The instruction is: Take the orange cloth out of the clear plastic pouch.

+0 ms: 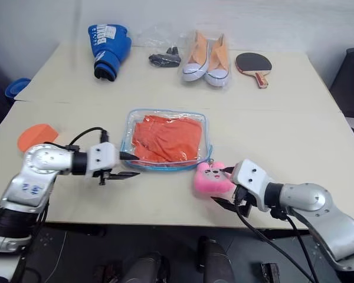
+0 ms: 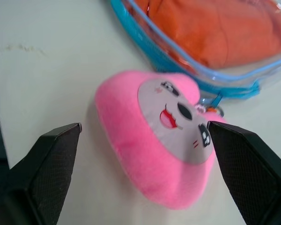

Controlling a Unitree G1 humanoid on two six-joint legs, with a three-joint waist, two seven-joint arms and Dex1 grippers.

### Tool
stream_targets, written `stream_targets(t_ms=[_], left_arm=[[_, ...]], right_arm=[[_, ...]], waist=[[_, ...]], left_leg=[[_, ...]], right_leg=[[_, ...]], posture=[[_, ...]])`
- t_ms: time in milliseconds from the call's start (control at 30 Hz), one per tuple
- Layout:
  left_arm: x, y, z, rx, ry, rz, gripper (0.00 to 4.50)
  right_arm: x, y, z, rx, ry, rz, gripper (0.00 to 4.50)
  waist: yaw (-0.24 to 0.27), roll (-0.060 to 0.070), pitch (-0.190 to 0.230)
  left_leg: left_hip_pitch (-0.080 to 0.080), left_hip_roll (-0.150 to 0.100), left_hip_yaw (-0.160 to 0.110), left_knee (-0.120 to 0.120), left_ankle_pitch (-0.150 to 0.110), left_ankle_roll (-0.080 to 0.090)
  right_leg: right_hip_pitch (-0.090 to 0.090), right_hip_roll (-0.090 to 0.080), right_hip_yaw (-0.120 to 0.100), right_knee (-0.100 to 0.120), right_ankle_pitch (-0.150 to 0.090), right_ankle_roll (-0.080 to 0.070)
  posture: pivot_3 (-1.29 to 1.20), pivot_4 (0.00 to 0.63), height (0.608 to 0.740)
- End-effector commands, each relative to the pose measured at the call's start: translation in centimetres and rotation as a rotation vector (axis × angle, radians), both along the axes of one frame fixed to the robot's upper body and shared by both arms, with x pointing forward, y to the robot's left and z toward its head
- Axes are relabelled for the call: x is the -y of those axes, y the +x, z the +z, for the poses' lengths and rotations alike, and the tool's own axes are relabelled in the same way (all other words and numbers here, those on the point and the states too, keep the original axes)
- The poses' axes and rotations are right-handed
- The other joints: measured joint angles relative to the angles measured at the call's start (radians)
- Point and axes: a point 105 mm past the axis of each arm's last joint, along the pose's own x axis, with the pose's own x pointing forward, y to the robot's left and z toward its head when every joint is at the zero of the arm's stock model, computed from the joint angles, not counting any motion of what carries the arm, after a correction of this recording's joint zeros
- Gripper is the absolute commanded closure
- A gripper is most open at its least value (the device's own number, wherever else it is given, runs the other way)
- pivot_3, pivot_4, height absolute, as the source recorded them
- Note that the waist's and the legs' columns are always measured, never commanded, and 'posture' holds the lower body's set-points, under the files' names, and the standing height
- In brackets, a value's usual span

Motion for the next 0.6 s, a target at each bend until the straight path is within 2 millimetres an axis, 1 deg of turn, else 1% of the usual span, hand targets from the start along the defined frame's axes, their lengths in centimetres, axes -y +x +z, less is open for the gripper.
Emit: stream_targets(t_ms=[33,67,100,133,200,333,400,433,500,567,600], left_arm=[[-1.3,-1.3,4.7,-0.071,-0.138,-0.014,2.29],[-1.5,-1.5,5.5,-0.089,-0.167,-0.018,2.25],[-1.6,-1.6,6.2,-0.111,-0.197,-0.018,2.25],[-1.6,-1.9,6.7,-0.134,-0.216,-0.033,2.25],[-1.5,-2.3,7.3,-0.153,-0.219,-0.056,2.25],[-0.9,-2.3,6.7,-0.157,-0.178,-0.074,2.25],[-0.5,-2.3,6.4,-0.162,-0.164,-0.087,2.25],[-0.3,-2.4,6.1,-0.167,-0.157,-0.097,2.25],[0.1,-2.4,5.9,-0.172,-0.147,-0.115,2.25],[0.6,-2.4,5.7,-0.179,-0.141,-0.138,2.25],[1.0,-2.4,5.7,-0.182,-0.139,-0.152,2.25]], right_arm=[[-0.3,0.5,-0.6,0.001,0.018,0.019,0.0],[-0.4,0.5,-0.9,-0.008,0.027,0.019,0.39],[-0.4,0.5,-1.1,-0.016,0.027,0.028,0.61],[-0.4,0.3,-1.3,-0.024,0.025,0.04,0.88],[-0.4,0.1,-1.5,-0.027,0.016,0.057,1.58],[-1.0,-0.2,-0.4,-0.023,0.075,0.072,2.98],[-1.4,-0.3,0.2,-0.03,0.114,0.081,3.55],[-1.9,-0.5,0.8,-0.037,0.149,0.101,3.93],[-3.0,-1.0,1.8,-0.051,0.223,0.148,4.47],[-4.2,-1.1,2.6,-0.073,0.281,0.192,4.49],[-4.8,-1.2,2.7,-0.082,0.282,0.222,4.49]], waist=[[0.002,0.0,0.0],[0.004,0.0,0.0],[0.005,0.0,0.0],[0.005,0.0,0.0],[0.003,0.0,0.0],[0.003,0.0,0.0],[0.003,0.0,0.0],[0.003,0.0,0.0],[0.002,0.0,0.0],[0.001,0.0,0.0],[0.002,0.0,0.0]], left_leg=[[0.0,0.0,0.0,0.0,0.0,0.0],[0.001,-0.001,-0.001,0.0,0.0,-0.001],[0.0,-0.001,-0.001,0.001,0.0,-0.001],[0.0,-0.001,-0.002,0.001,0.0,-0.001],[0.0,-0.002,-0.002,0.001,0.0,-0.001],[0.001,-0.002,-0.002,0.0,0.001,-0.001],[0.0,-0.002,-0.002,0.0,0.001,-0.002],[0.0,-0.002,-0.001,0.0,0.001,-0.002],[0.001,-0.002,-0.001,0.0,0.001,-0.002],[0.0,-0.001,-0.001,0.0,0.001,-0.002],[0.001,-0.001,-0.001,0.0,0.001,-0.002]], right_leg=[[0.001,0.0,0.0,0.0,0.0,0.0],[0.001,0.0,0.0,0.0,0.0,0.0],[0.001,0.001,-0.001,0.0,0.0,0.0],[0.001,0.001,-0.001,0.0,0.0,0.0],[0.002,0.001,-0.001,0.0,0.0,0.0],[0.002,0.002,-0.001,0.0,0.0,0.0],[0.002,0.003,-0.001,0.0,0.0,0.0],[0.002,0.003,-0.001,0.0,0.0,0.0],[0.001,0.004,-0.001,0.0,0.0,0.0],[0.001,0.004,-0.001,0.001,0.0,0.0],[0.001,0.004,-0.001,0.001,0.0,0.0]], posture=[[0.0,0.15,0.74],[0.0,0.15,0.74],[0.0,0.15,0.74],[0.0,0.15,0.74],[0.0,0.15,0.74],[0.0,0.15,0.74],[0.0,0.15,0.74],[0.0,0.15,0.74],[0.0,0.15,0.74],[0.0,0.15,0.74],[0.0,0.15,0.74]])
